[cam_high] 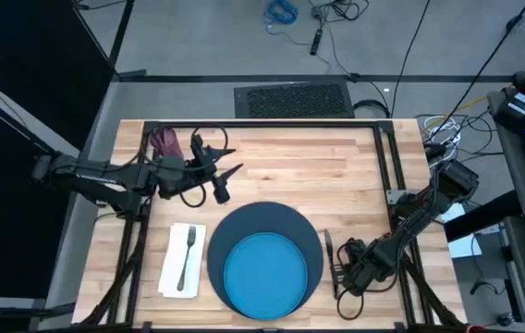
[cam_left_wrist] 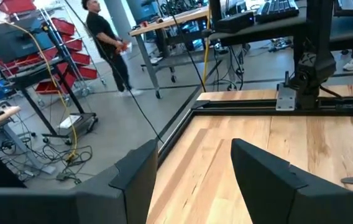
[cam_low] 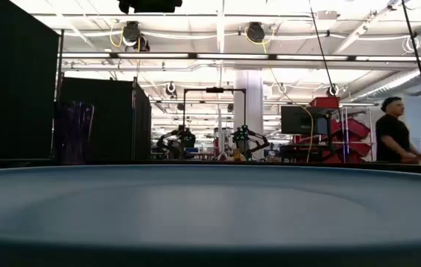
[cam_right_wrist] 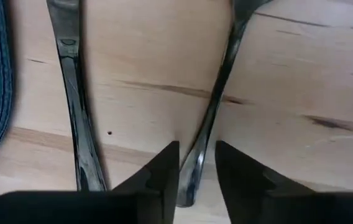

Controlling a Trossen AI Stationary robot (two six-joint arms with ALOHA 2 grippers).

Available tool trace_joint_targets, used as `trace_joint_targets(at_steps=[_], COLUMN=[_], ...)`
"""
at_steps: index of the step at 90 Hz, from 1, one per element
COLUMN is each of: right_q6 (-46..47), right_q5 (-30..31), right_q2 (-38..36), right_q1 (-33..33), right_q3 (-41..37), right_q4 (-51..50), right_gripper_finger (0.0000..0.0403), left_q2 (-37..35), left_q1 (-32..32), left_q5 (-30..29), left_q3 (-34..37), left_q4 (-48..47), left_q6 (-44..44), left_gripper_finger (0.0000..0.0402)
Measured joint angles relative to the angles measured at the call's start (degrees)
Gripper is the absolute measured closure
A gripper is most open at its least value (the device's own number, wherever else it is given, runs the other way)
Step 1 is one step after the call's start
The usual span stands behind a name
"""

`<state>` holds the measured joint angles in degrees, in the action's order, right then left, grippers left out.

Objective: Set table place
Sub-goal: Put the spoon on the right side of the table knife

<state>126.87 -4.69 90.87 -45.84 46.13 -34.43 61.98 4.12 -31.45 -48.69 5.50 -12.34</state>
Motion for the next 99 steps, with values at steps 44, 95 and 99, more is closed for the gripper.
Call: trace_joint_targets(at_steps=[44, 95, 99], right_q6=[-1.1, -3.0, -3.0], right_q5=[0.5, 4.7, 4.7], right_q2=[-1.1, -1.1, -1.1], right_q1=[0.0, 1.3, 1.2], right_q3=[0.0, 0.0, 0.0], right_q4=[-5.9, -0.2, 1.0], right_gripper_finger=[0.0313, 0.0319, 0.0319], left_q2=[0.0, 0.0, 0.0], left_q1=[0.0, 0.0, 0.0], left_q5=[0.0, 0.0, 0.0], left_q3=[0.0, 0.0, 0.0], left_q4=[0.0, 0.0, 0.0], left_q6=[0.1, 0.1, 0.1], left_gripper_finger=[0.0212, 0.0212, 0.0212])
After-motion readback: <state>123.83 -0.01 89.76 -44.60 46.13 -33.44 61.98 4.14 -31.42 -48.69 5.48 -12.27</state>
